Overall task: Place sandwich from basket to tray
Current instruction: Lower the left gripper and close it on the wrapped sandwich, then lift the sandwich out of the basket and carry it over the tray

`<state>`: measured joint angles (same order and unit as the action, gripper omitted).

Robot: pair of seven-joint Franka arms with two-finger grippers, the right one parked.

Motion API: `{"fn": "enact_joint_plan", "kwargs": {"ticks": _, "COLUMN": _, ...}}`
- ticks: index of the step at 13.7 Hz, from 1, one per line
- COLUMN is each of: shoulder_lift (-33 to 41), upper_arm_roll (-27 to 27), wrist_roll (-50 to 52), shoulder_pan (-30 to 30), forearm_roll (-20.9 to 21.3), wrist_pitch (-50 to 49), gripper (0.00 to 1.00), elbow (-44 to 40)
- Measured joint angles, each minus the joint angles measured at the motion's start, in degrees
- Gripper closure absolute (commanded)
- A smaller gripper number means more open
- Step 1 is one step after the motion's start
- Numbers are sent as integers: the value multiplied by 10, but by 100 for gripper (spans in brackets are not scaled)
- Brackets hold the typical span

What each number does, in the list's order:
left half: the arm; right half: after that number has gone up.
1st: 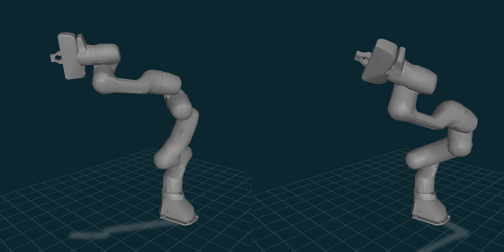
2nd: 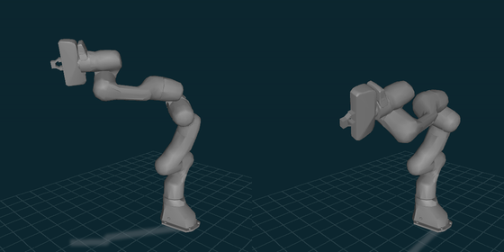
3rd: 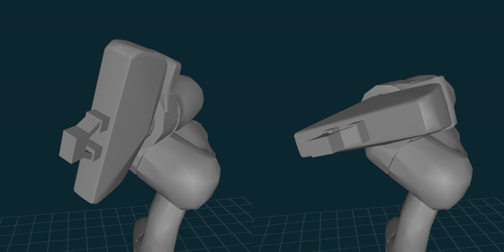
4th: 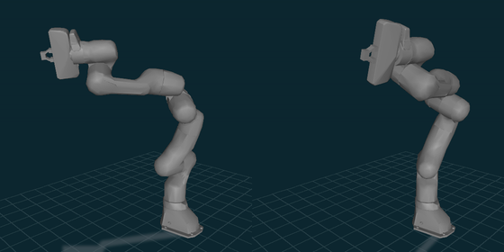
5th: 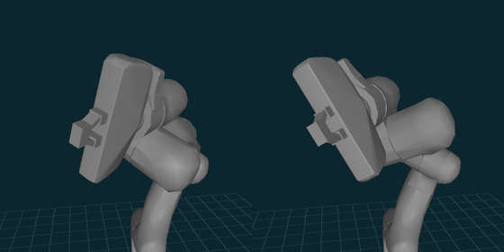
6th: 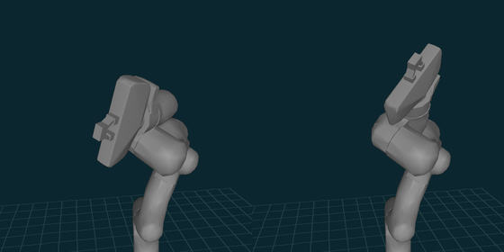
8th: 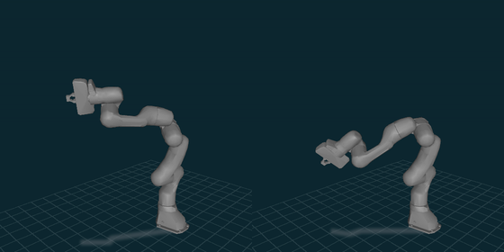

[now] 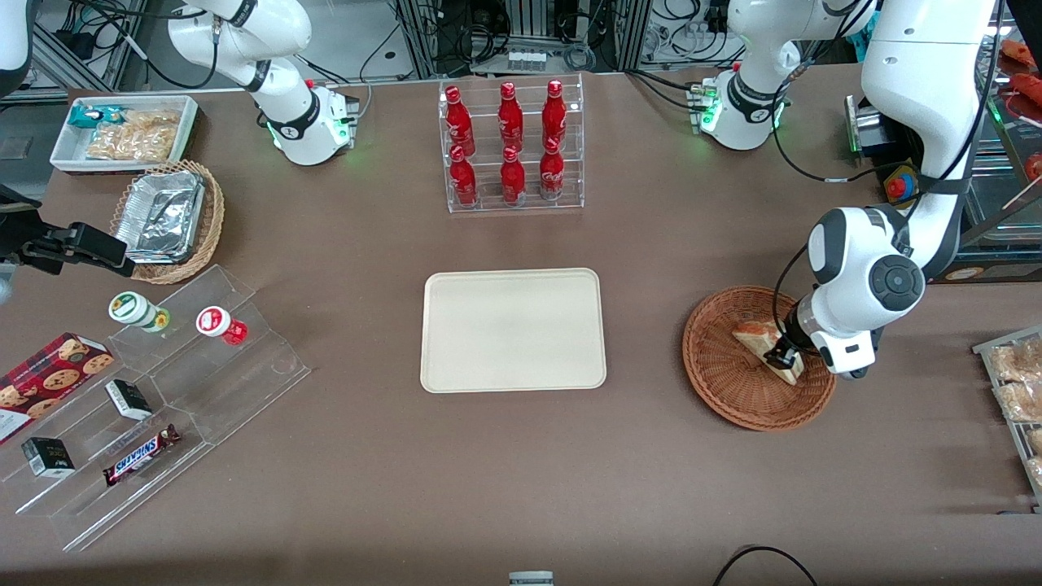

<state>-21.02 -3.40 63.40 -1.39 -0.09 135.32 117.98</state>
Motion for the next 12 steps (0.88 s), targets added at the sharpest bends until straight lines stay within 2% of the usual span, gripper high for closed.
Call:
{"fn": "enact_joint_plan", "kwargs": {"ticks": 3, "shoulder_lift": 3, "upper_arm_roll": -1, "wrist_roll": -1, "shoulder_pan": 0, "forearm_roll": 0, "wrist_pitch": -4, "gripper": 92, "elbow": -6}}
{"fn": "enact_joint_plan", "kwargs": {"ticks": 5, "shoulder_lift": 10, "upper_arm_roll": -1, "wrist_roll": -14, "shoulder_pan": 0, "forearm_roll": 0, "wrist_pitch": -49, "gripper": 93, "elbow": -32}}
{"fn": "enact_joint_plan", "kwargs": {"ticks": 8, "shoulder_lift": 15, "upper_arm_roll": -12, "wrist_roll": -87, "shoulder_pan": -5, "forearm_roll": 0, "wrist_pitch": -183, "gripper": 92, "elbow": -118}}
{"fn": "enact_joint_plan", "kwargs": {"ticks": 12, "shoulder_lift": -6, "upper_arm_roll": -30, "wrist_roll": -224, "shoulder_pan": -55, "forearm_roll": -1, "wrist_pitch": -208, "gripper": 93, "elbow": -174}}
